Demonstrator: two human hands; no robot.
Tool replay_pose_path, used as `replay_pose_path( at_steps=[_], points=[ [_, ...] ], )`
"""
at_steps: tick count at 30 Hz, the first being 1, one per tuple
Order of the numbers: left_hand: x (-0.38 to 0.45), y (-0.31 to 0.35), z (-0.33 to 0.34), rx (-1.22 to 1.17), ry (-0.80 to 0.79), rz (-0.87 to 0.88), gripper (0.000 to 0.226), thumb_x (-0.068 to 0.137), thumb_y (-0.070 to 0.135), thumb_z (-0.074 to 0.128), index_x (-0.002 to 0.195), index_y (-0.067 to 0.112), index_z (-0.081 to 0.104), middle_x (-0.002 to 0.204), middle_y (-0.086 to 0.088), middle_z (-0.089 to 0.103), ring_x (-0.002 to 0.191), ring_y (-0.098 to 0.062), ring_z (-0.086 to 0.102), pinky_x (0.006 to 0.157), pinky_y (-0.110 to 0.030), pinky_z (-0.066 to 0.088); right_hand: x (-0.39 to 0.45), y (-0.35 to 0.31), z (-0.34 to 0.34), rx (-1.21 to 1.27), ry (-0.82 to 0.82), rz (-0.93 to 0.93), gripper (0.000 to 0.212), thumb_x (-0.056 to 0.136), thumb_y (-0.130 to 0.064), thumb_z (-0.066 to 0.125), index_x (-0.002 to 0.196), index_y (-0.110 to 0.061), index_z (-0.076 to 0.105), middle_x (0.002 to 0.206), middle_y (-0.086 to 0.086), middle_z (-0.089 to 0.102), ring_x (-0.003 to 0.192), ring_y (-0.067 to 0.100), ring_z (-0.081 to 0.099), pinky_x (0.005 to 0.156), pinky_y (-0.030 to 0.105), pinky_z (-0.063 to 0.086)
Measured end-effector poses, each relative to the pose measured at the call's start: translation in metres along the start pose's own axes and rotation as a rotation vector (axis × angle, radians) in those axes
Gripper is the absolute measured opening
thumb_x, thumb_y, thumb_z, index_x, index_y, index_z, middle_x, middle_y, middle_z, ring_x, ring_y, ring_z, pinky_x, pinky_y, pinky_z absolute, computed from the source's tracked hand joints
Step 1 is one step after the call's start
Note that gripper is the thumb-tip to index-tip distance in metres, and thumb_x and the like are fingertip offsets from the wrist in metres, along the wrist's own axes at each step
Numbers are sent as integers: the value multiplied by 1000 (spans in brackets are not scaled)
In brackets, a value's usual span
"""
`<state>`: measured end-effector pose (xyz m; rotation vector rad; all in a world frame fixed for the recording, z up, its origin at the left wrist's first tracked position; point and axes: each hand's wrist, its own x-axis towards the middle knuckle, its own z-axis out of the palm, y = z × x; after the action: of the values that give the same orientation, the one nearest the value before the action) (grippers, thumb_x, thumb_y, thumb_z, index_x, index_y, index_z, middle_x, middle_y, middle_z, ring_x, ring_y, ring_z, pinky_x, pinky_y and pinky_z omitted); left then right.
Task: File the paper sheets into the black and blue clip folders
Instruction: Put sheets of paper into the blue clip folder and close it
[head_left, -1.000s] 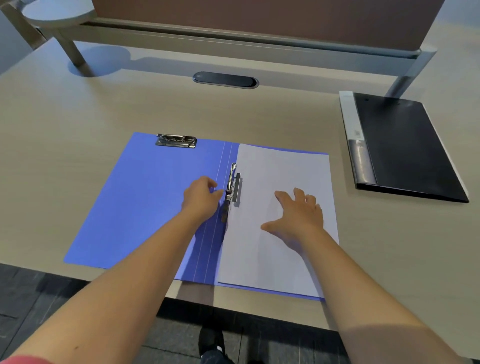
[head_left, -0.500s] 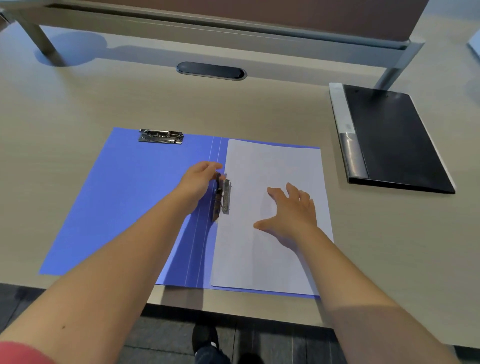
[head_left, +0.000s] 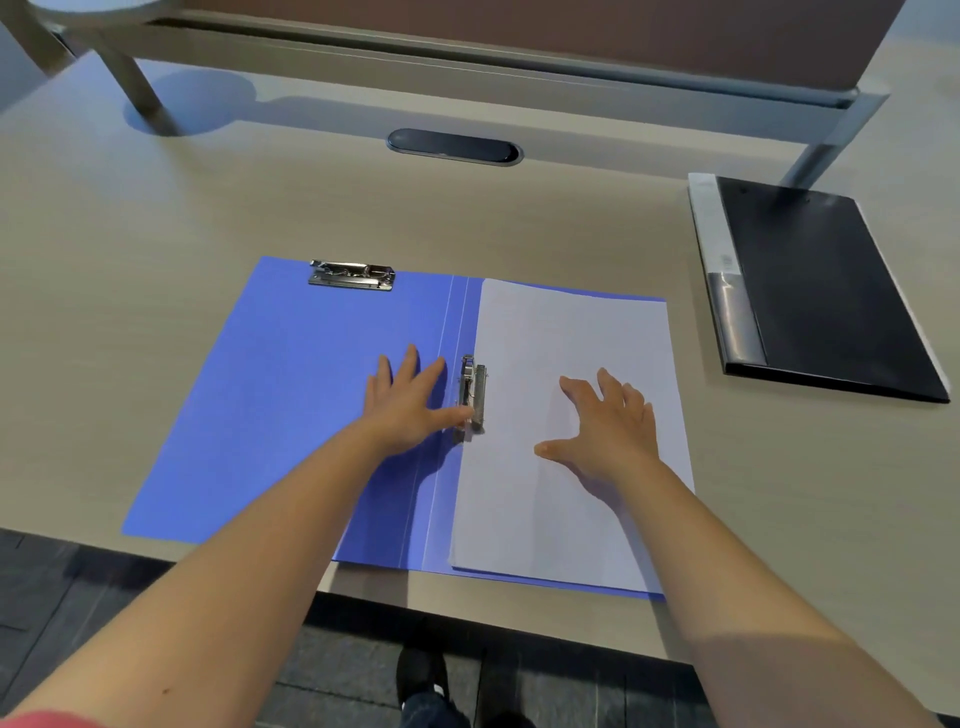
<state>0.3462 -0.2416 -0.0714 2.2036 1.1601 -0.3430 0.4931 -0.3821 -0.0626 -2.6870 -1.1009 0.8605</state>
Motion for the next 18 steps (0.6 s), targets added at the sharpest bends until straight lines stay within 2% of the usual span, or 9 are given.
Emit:
replay_pose_path(
  at_steps=[6,13,16,18],
  points=[
    [0,-5,11,117,36,4,90,81,59,48,150,27,1,160,-4,-15,145,-35,-19,119,-46,-6,3,-2,0,0,10,-7,82,78,-45,65,146,-34,21,161,4,0,148,30,-4,121,43,1],
    [0,-6,15,167,53,22,87,82,59,46,150,26,2,160,-6,-14,145,-37,-17,118,-47,-5,3,-1,1,-43,2,0,82,79,-47,63,147,-33,18,161,5,-1,148,31,-3,121,44,2],
    [-2,-7,16,176,73,30,84,84,57,44,150,25,4,161,-5,-10,146,-36,-15,118,-46,-4,2,-2,2,-61,-8,-3,82,81,-47,60,148,-33,14,162,4,-3,148,31,-5,119,45,1],
    [-5,-8,14,150,104,47,81,85,55,46,150,21,12,161,-4,0,147,-34,-7,119,-44,2,0,-5,2,-72,-13,5,80,83,-45,59,148,-31,14,162,5,-1,148,30,-3,119,45,3]
  ],
)
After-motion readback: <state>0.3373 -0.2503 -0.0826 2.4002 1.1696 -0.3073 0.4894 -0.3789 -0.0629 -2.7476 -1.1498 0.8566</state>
